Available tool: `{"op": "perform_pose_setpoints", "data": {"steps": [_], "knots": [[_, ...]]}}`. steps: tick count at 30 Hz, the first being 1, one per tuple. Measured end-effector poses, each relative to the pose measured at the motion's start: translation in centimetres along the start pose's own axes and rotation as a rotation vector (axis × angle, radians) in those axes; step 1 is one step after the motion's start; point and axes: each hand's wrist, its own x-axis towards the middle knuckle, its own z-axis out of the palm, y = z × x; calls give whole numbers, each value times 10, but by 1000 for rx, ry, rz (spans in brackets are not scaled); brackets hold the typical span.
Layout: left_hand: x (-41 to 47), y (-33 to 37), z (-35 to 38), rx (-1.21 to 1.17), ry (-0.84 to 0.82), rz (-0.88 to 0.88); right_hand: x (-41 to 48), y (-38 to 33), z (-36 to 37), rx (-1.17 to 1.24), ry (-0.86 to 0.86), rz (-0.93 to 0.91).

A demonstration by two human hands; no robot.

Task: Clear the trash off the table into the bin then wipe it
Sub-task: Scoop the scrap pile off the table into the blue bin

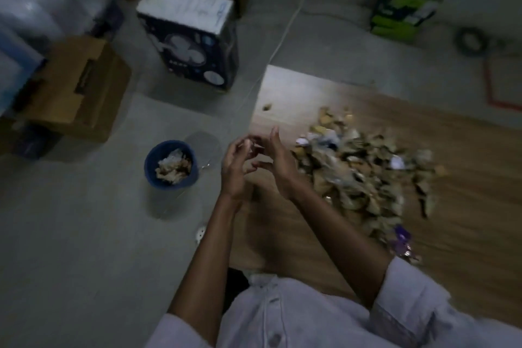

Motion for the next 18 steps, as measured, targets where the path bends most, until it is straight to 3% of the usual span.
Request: {"op": "perform_pose_setpoints", "data": {"steps": [5, 11, 14, 18], "knots": [[-68, -44, 114, 156, -140, 54, -75, 3, -135, -55, 96, -132], [-107, -114, 175, 451, -295, 34, -142, 61, -278, -488, 288, -404], [-124, -135, 185, 524, -365, 23, -166, 101, -321, -829, 389, -202], [-139, -158, 194, 588, -415, 4, -190, 132, -341, -971, 338, 116]]}}
